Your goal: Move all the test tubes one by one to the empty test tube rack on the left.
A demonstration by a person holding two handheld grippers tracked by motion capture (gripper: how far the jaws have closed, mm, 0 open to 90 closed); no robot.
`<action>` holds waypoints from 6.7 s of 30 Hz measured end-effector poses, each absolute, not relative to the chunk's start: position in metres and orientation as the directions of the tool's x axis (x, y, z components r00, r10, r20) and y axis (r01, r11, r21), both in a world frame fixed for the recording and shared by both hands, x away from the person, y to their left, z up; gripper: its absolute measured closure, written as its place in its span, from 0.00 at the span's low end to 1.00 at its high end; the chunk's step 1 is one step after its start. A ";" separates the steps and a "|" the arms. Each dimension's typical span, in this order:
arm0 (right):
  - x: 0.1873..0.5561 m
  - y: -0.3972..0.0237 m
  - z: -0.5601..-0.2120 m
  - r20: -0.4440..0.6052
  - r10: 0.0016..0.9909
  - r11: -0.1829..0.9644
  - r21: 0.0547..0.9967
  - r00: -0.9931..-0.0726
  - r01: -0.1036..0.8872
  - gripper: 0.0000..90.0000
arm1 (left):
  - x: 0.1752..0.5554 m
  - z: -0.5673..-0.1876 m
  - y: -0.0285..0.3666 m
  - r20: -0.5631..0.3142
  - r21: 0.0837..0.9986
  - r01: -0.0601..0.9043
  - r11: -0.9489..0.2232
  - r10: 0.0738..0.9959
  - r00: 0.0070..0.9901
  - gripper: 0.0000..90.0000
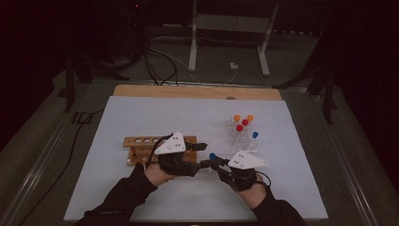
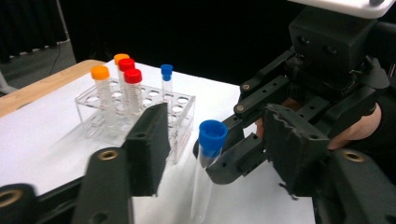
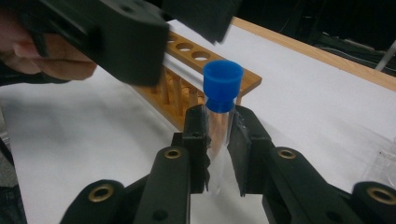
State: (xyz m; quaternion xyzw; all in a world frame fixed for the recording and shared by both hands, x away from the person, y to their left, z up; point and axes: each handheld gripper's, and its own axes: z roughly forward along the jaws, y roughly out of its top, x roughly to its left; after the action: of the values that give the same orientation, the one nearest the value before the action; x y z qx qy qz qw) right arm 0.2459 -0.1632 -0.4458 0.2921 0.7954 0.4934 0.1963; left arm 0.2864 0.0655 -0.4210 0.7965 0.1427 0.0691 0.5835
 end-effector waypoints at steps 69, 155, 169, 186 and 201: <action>0.249 -0.177 -0.438 0.076 0.645 0.220 0.934 -0.760 0.280 0.00 | 0.332 -0.383 0.114 0.102 0.941 0.100 -0.322 0.555 0.826 0.86; 0.288 -0.270 -0.427 0.043 0.820 0.166 0.936 -0.570 0.310 0.03 | 0.297 -0.438 0.130 -0.064 0.926 0.243 -0.288 0.514 0.855 0.03; 0.312 -0.285 -0.456 0.091 0.895 0.133 0.880 -0.436 0.456 0.25 | 0.286 -0.440 0.135 -0.069 0.926 0.242 -0.291 0.498 0.864 0.03; 0.330 -0.286 -0.471 0.080 0.894 0.172 0.847 -0.441 0.502 0.73 | 0.288 -0.441 0.134 -0.071 0.922 0.247 -0.298 0.497 0.865 0.03; 0.329 -0.284 -0.464 0.070 0.882 0.183 0.861 -0.467 0.474 0.85 | 0.288 -0.440 0.135 -0.082 0.923 0.254 -0.288 0.498 0.863 0.03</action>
State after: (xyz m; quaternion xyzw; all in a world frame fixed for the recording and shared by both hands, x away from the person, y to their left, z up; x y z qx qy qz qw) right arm 0.3295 -0.2840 -0.4637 0.4620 0.7337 0.4416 0.2306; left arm 0.2885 0.1355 -0.4404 0.7946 0.2367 0.1113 0.5479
